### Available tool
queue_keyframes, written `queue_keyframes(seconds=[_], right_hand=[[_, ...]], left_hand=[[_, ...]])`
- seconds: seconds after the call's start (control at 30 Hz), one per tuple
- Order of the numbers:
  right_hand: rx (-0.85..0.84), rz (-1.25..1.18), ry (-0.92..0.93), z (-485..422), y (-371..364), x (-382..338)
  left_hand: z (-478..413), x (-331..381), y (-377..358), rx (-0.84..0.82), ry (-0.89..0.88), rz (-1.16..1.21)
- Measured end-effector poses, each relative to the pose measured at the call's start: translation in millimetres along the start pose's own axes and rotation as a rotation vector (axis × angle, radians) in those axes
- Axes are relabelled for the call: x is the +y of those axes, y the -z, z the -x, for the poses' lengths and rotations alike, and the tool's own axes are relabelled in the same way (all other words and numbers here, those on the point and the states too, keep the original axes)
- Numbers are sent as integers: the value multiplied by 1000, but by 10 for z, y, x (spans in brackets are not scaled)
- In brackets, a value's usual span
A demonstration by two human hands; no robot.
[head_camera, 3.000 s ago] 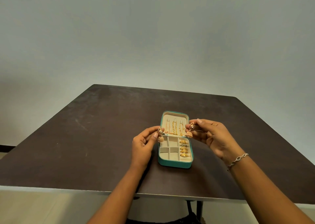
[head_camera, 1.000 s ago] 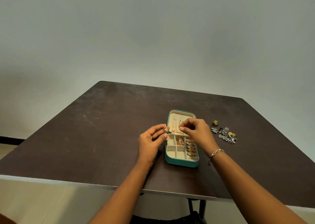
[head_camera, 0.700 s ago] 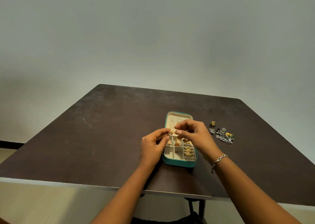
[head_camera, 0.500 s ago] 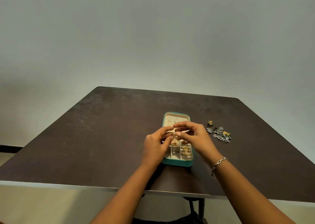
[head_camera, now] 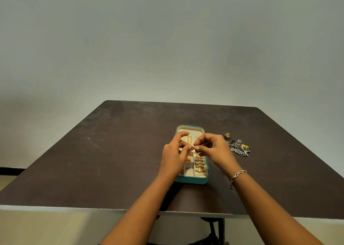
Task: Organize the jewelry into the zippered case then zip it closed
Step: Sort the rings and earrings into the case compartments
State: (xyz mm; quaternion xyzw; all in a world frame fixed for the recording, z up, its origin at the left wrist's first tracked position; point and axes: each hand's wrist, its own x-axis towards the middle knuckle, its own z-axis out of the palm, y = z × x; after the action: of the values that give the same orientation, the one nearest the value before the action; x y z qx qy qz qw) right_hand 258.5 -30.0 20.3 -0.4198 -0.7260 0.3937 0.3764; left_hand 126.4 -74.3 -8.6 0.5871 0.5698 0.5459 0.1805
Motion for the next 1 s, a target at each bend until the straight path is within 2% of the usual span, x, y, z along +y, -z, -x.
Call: queue_keyframes(seconds=[0.07,0.2,0.33,0.53,0.83,1.0], right_hand=[[10,14,-6,-3,19,4],[23,36,-27,-14,45,22],[29,19,-55,-19,61,34],[27,77,-59,-28,56,75],[23,245,-38,-37,-18,127],[28,356,27,-21,-82,149]], left_hand=[[-17,-7,-16,8,52,-52],[-70,-67,-73,-51,145,-324],[-94,-118,-140,-127,142,-508],[-83,-69,-205,-154,108,-656],[-30,-120,-206,-94,203,-471],[-20,-137,-216,-99,233,-461]])
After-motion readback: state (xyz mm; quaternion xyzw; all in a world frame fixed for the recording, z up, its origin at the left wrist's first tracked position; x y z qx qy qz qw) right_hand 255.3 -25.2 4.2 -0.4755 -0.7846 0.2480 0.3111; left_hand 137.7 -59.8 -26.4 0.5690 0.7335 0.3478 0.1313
